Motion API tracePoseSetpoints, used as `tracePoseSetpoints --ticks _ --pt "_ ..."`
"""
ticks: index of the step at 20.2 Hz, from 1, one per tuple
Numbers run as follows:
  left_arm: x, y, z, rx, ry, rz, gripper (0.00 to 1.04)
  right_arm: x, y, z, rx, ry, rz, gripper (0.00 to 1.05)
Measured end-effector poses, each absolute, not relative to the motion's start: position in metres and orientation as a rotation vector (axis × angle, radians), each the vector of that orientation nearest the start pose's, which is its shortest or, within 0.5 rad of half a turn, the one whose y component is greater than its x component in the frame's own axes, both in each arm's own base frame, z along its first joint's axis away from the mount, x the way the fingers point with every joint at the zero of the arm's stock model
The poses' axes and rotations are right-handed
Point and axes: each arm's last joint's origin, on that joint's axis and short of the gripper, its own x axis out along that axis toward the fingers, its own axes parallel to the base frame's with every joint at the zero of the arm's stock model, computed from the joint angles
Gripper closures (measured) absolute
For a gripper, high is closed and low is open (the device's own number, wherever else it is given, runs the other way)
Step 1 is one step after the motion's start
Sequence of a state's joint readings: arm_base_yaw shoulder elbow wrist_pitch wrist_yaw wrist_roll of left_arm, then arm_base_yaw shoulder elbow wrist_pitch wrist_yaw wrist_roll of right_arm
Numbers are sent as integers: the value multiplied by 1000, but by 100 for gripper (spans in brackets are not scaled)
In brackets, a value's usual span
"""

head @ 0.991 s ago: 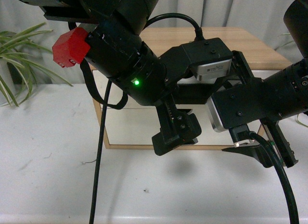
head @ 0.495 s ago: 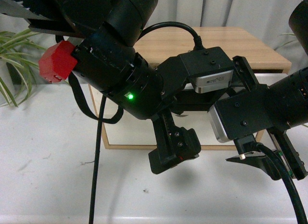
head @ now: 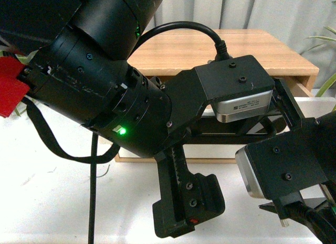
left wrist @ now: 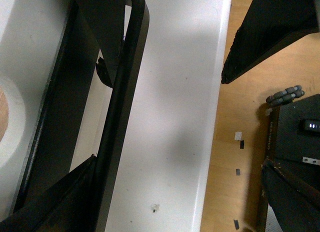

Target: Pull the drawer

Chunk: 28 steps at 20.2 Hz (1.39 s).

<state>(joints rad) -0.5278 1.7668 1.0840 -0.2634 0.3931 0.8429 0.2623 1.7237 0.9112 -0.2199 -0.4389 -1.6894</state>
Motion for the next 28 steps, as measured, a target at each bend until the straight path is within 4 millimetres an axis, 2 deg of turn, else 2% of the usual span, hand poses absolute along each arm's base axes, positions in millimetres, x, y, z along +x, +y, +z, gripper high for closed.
tracePoseSetpoints --ticks 7,13,21,26,28 --pt "279 -187 171 767 585 -1250 7 276 95 147 -1343 264 1355 6" --pt "270 -184 174 752 596 -1263 7 266 96 150 -1314 277 1379 6" --pt "269 -183 172 747 576 -1229 7 265 99 139 -1382 196 1280 6" --pt "265 -181 192 722 499 -1210 7 263 100 138 -1413 175 1221 6" --pt "264 -180 190 717 508 -1211 7 262 102 140 -1415 153 1201 6"
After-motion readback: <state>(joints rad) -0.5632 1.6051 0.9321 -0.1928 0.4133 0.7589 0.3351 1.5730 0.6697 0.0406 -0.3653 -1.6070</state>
